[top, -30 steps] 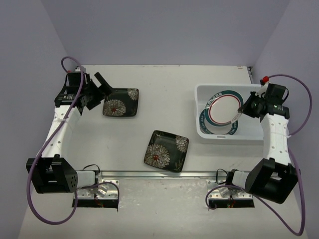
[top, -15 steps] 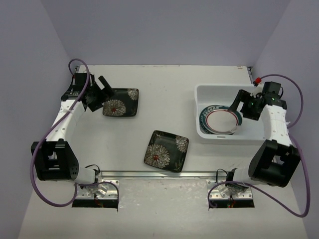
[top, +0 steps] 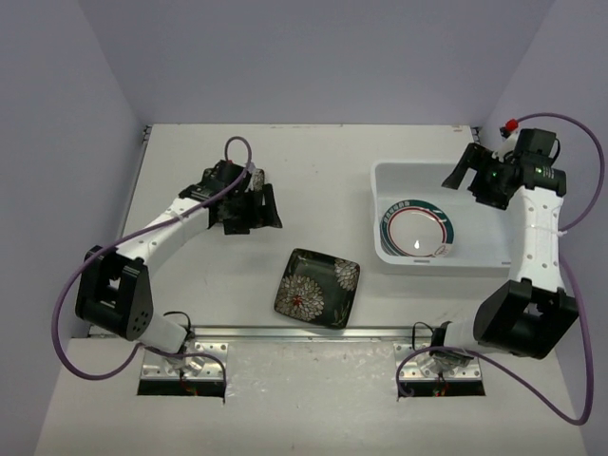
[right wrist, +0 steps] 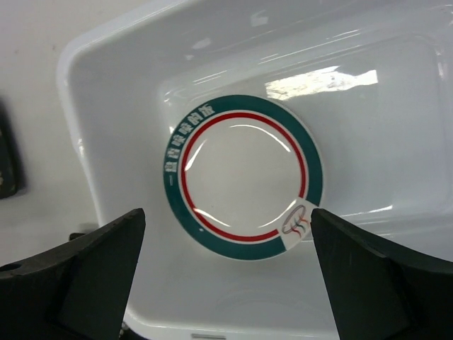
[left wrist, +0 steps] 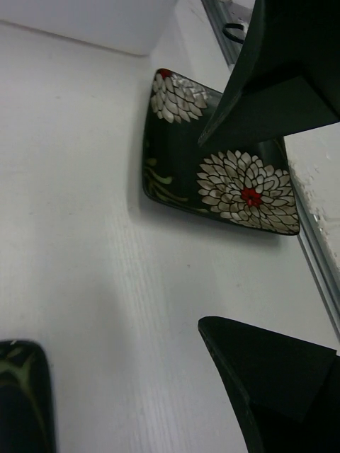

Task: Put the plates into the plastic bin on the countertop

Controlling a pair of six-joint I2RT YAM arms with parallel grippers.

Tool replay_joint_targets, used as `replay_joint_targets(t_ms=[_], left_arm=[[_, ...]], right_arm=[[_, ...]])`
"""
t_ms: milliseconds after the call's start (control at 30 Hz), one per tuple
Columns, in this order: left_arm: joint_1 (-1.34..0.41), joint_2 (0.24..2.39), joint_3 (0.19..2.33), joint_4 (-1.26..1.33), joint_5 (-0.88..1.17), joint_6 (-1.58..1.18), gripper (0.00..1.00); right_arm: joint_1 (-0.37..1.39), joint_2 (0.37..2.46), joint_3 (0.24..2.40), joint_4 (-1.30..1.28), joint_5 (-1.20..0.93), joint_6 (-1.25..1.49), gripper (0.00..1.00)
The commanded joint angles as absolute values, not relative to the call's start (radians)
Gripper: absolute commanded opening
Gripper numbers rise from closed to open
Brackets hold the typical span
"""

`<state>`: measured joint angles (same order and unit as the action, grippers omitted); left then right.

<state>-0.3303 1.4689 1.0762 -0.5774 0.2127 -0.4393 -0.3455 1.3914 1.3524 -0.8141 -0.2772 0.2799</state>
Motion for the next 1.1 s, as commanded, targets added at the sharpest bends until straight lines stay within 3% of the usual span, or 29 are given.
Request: replay_joint_targets(t_ms=[0,133,367,633,767,800,967,1067], left_arm=[[-0.415,1.498,1.043,-0.592,0.295,-0.378,1.0],[-0.442,1.572,1.0,-0.569,0.378,-0.346,0.96],[-0.491,1.64,0.928,-0.482,0.411,-0.389,0.71],[-0.499,1.7,0.815,-0.334,0.473,-0.426,0.44],[-0.499,1.706,0.758,-0.249,0.476,-0.465,0.27],[-0.499,1.705,0.747,-0.228,0.481,-0.475,0.18],[-0.499,1.725,0.719,-0.159,0.466,-0.525,0.0],[-0.498,1.703,0.73,-0.19,0.421,-0.539,0.0]], right_arm=[[-0.307,1.343,1.362,-0.79,-0.505,0.399,0.99],[-0.278,1.303,1.306,-0.663,-0.753,0.514,0.99],[-0.179,1.202,1.2,-0.482,-0.838,0.618,0.99],[-0.179,1.159,0.972,0.077,-1.165,1.008,0.99],[-0.179,1.162,1.015,0.019,-1.162,0.954,0.99],[-0.178,1.164,1.022,-0.023,-1.157,0.936,0.99],[-0.178,1.165,1.026,-0.069,-1.145,0.902,0.99],[-0.178,1.167,1.035,-0.107,-1.145,0.878,0.99]])
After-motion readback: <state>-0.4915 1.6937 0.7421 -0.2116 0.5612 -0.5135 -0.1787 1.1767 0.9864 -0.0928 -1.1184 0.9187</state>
